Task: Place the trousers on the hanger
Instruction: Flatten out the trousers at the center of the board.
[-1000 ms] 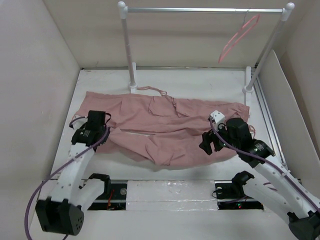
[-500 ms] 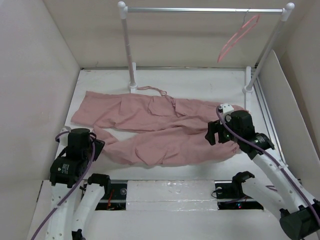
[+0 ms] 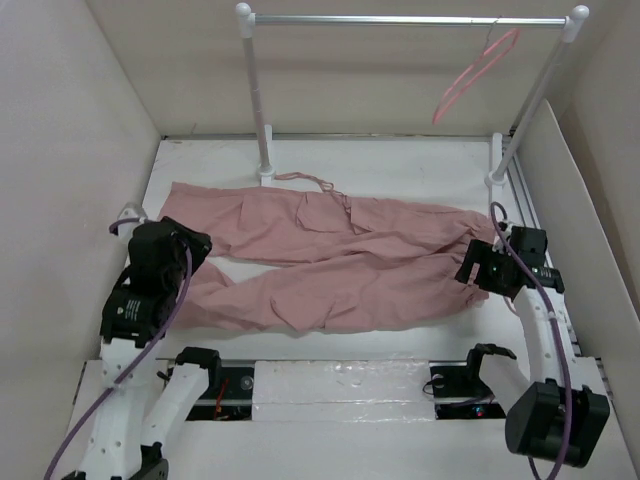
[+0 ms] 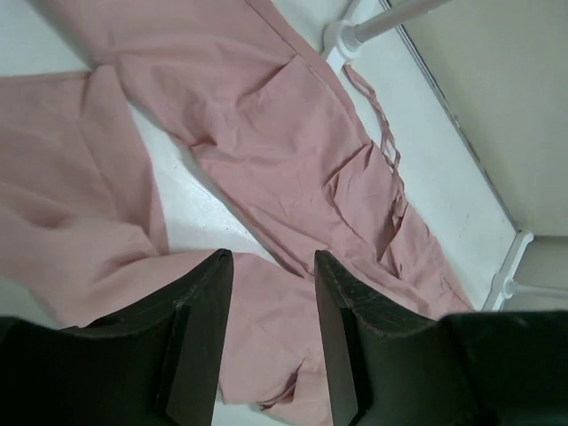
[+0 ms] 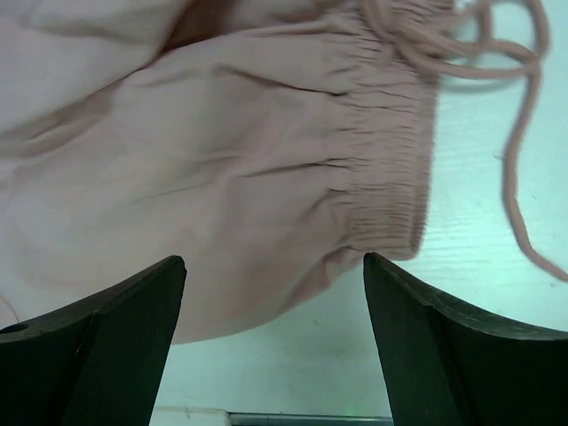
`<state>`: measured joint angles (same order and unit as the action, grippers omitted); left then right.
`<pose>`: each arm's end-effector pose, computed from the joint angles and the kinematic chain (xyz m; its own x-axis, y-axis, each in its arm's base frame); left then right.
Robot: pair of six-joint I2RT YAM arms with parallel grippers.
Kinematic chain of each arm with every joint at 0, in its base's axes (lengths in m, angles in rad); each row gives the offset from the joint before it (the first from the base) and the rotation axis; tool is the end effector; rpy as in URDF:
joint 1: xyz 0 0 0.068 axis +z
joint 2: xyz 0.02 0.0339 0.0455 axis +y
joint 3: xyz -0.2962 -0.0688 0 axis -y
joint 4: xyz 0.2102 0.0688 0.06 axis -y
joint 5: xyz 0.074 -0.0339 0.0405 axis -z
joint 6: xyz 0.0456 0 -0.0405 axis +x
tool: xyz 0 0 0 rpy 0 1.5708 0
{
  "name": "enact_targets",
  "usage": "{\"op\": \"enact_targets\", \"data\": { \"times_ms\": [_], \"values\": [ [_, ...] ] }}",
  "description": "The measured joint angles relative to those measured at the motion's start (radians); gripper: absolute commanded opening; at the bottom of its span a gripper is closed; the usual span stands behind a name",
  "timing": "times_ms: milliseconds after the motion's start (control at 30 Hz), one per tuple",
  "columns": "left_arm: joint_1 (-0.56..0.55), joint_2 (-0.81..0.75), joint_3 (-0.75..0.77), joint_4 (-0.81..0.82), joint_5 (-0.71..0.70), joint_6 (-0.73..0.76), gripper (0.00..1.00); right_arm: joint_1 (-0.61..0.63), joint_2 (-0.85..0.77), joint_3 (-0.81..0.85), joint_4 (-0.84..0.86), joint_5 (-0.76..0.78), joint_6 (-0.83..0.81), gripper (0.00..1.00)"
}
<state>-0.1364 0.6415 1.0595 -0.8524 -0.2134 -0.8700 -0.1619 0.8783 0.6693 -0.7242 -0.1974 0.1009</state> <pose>0.0588 0.0017 0.3810 -0.2250 -0.7231 -0.6531 -0.3557 0.6849 -0.6359 0.1195 -0.0105 0.2612 -0.7847 0.2282 -0.5764 0.1225 0.9685 0.2167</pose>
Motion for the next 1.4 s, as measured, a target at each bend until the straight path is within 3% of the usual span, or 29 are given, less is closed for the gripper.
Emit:
{"op": "enact_targets", "data": {
  "times_ms": [267, 300, 333, 367, 400, 467, 500, 533, 567, 667, 700, 733, 767, 800, 867, 900, 1067, 1133, 1233, 1300, 1400],
  "values": [
    [-0.116, 0.079, -0.132, 0.212, 0.02, 0.103, 0.36, -0.228, 0.081, -0.085, 0.032, 0.019, 0.072, 0.85],
    [-0.128, 0.078, -0.141, 0.22, 0.017, 0.116, 0.23, -0.231, 0.095, -0.102, 0.041, 0.021, 0.081, 0.83],
    [-0.138, 0.078, -0.147, 0.229, 0.011, 0.129, 0.18, -0.232, 0.11, -0.116, 0.052, 0.021, 0.088, 0.79],
    [-0.145, 0.078, -0.151, 0.236, 0.003, 0.146, 0.14, -0.231, 0.129, -0.127, 0.064, 0.021, 0.094, 0.71],
    [-0.151, 0.08, -0.153, 0.242, -0.001, 0.166, 0.02, -0.232, 0.156, -0.133, 0.079, 0.022, 0.104, 0.54],
    [-0.159, 0.092, -0.154, 0.255, -0.006, 0.196, 0.0, -0.233, 0.215, -0.134, 0.121, 0.02, 0.116, 0.4],
    [-0.159, 0.101, -0.156, 0.263, -0.007, 0.215, 0.0, -0.233, 0.246, -0.133, 0.149, 0.02, 0.124, 0.23],
    [-0.159, 0.111, -0.157, 0.27, -0.007, 0.227, 0.0, -0.236, 0.284, -0.124, 0.168, 0.019, 0.129, 0.15],
    [-0.159, 0.121, -0.16, 0.278, -0.007, 0.239, 0.0, -0.24, 0.328, -0.103, 0.179, 0.017, 0.136, 0.0],
    [-0.159, 0.154, -0.172, 0.293, -0.007, 0.264, 0.0, -0.248, 0.447, -0.006, 0.212, 0.02, 0.134, 0.0],
    [-0.159, 0.17, -0.172, 0.292, -0.007, 0.27, 0.07, -0.25, 0.478, 0.034, 0.217, 0.035, 0.125, 0.0],
    [-0.158, 0.177, -0.172, 0.293, -0.007, 0.273, 0.2, -0.251, 0.499, 0.072, 0.224, 0.057, 0.115, 0.26],
    [-0.154, 0.197, -0.172, 0.293, -0.006, 0.28, 0.21, -0.251, 0.512, 0.104, 0.234, 0.076, 0.106, 0.43],
    [-0.15, 0.21, -0.172, 0.291, -0.003, 0.28, 0.3, -0.252, 0.52, 0.132, 0.236, 0.093, 0.1, 0.59],
    [-0.135, 0.229, -0.172, 0.287, -0.005, 0.282, 0.4, -0.253, 0.529, 0.176, 0.243, 0.126, 0.076, 0.9],
    [-0.127, 0.236, -0.172, 0.283, -0.01, 0.278, 0.53, -0.255, 0.527, 0.185, 0.25, 0.132, 0.067, 0.95],
    [-0.101, 0.289, -0.157, 0.239, -0.062, 0.235, 0.62, -0.239, 0.419, 0.178, 0.242, 0.105, 0.048, 0.95],
    [-0.096, 0.346, -0.152, 0.222, -0.082, 0.204, 0.58, -0.172, 0.317, 0.167, 0.242, 0.088, 0.053, 0.93],
    [-0.091, 0.435, -0.162, 0.206, -0.109, 0.157, 0.45, 0.023, 0.109, 0.114, 0.266, 0.026, 0.071, 0.88],
    [-0.084, 0.476, -0.18, 0.2, -0.12, 0.124, 0.36, 0.151, -0.021, 0.062, 0.27, -0.022, 0.08, 0.78],
    [-0.05, 0.502, -0.211, 0.198, -0.129, 0.079, 0.31, 0.288, -0.142, -0.008, 0.256, -0.074, 0.076, 0.66]
  ]
}}
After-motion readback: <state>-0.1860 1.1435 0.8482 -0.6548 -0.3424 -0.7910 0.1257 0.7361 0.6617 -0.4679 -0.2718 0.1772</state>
